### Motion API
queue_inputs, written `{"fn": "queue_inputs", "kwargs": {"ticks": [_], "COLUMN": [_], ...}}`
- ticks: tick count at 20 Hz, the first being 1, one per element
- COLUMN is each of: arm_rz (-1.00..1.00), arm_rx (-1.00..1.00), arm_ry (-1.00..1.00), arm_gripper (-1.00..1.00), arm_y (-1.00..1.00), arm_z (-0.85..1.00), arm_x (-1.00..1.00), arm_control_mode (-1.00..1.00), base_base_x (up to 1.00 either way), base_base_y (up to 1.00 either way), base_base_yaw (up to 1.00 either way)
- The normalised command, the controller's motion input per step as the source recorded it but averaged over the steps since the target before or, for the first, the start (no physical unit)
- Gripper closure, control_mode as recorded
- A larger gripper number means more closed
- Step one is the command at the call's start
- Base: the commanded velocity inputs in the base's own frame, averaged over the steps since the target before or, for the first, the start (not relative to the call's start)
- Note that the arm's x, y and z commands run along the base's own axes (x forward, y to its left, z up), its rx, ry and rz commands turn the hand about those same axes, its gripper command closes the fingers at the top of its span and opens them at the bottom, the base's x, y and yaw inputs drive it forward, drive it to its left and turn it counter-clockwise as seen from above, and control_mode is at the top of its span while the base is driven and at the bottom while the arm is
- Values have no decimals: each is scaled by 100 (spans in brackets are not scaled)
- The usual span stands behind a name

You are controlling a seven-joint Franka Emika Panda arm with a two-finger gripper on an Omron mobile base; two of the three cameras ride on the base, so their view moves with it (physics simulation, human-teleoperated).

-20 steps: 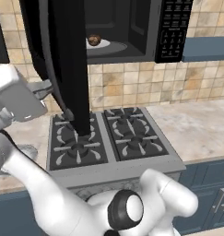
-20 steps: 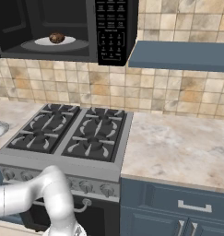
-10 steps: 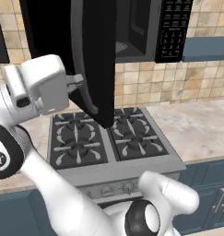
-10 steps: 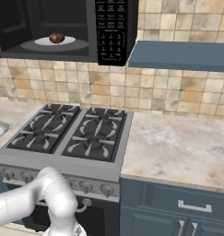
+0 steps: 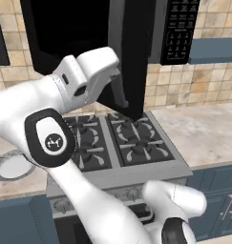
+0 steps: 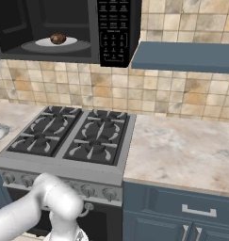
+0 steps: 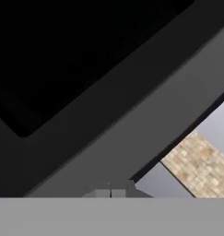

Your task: Pick the potato from the counter and place it in the microwave. Then turn on the microwave.

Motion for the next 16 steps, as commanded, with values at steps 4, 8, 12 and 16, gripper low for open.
{"fn": "queue_inputs", "kwargs": {"ticks": [4,8,12,16], "arm_rz": [22,24,25,28], "arm_rx": [4,5,5,5], "arm_ry": [0,0,0,0], "arm_gripper": [100,100,100,100], "arm_y": [-66,-65,-55,-40], "arm_z": [0,0,0,0], "arm_x": [64,73,71,57], "arm_control_mode": [-100,-100,-100,-100], "base_base_x": [0,0,0,0], "base_base_y": [0,0,0,0], "base_base_yaw": [0,0,0,0]}}
